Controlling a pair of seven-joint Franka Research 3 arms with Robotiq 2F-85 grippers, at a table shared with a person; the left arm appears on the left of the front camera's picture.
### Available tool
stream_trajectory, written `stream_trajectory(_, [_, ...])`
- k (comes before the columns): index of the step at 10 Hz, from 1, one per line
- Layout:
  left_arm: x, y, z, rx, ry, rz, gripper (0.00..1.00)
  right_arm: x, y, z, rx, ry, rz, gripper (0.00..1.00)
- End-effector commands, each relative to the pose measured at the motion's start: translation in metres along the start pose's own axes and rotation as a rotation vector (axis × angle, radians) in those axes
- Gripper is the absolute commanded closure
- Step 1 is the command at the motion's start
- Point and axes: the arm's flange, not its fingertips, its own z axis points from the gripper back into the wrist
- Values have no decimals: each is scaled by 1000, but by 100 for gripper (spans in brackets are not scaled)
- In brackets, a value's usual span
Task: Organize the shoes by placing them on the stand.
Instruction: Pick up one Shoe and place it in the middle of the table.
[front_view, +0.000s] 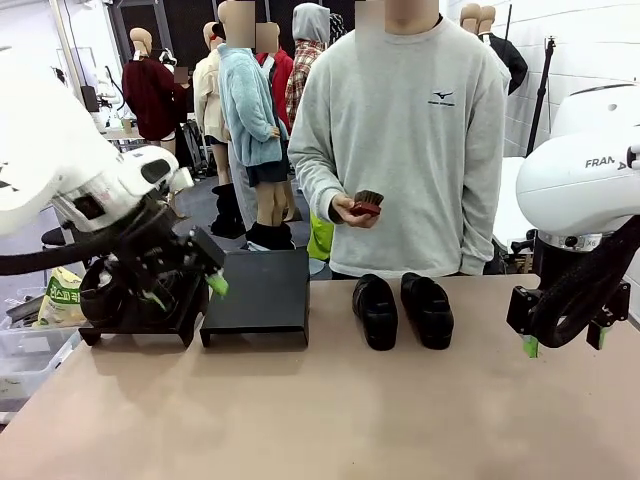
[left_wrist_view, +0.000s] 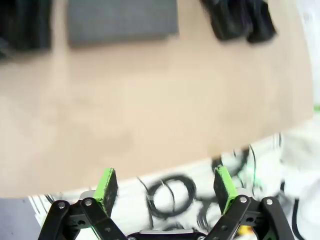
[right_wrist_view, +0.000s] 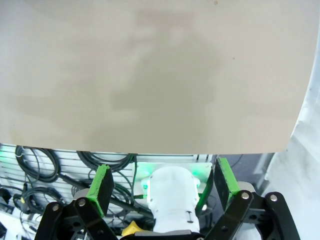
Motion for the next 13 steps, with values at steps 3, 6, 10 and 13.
stream_trajectory(3, [6,15,-33,-21,173,-35,0,0,1,2,6,8,-5,0])
stream_trajectory(6, [8,18,-26,38,118,-43,0,0,1,2,6,8,-5,0])
stream_trajectory(10, [3,16,-38,-13,180,-32,0,0,1,2,6,8,-5,0])
stream_trajectory(13, [3,16,-38,-13,180,-32,0,35,63,12,53,-106,122,0])
